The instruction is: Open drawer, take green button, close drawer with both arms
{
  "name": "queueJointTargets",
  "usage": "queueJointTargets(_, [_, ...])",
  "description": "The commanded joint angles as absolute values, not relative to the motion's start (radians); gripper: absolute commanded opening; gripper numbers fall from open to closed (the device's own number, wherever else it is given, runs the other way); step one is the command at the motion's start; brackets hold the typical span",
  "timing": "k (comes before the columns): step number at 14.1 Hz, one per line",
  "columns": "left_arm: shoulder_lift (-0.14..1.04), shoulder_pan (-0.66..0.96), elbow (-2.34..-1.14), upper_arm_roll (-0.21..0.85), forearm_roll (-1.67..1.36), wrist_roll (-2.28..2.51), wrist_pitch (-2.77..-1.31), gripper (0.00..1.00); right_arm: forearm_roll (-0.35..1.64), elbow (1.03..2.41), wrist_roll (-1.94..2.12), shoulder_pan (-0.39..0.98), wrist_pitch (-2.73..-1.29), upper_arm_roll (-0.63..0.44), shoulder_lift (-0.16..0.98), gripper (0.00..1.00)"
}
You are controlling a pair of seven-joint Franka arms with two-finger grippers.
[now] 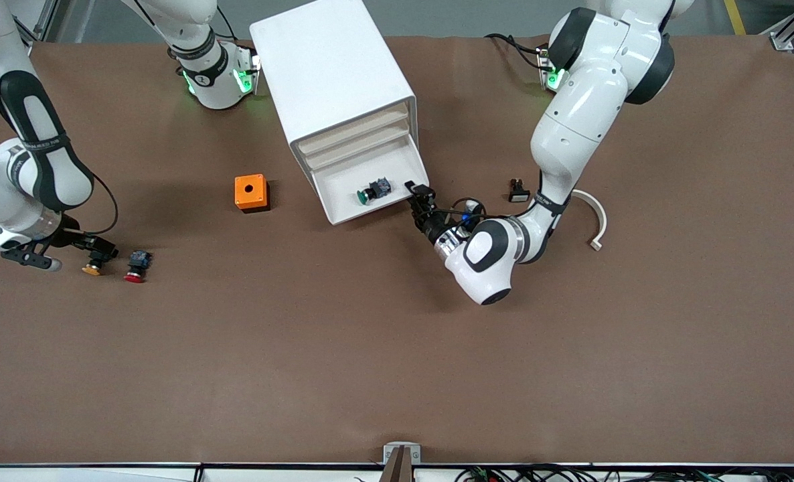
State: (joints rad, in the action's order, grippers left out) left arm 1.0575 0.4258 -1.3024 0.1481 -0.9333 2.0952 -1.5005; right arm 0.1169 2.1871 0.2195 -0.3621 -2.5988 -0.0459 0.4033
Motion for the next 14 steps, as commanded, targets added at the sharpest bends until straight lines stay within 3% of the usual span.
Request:
queueJointTargets(1, [1.062, 0.426, -1.295, 0.146, -0.962, 2.098, -1.511, 1.0, 0.121, 2.23, 0.122, -0.304, -2.599, -0.046, 0.36, 1.0])
queueJointTargets(14, [1.046, 0.406, -1.178, 0.135, -1.014, 1.866, -1.525, 1.0, 0.121, 2.235, -0.028, -0.221, -2.592, -0.046, 0.356, 1.0])
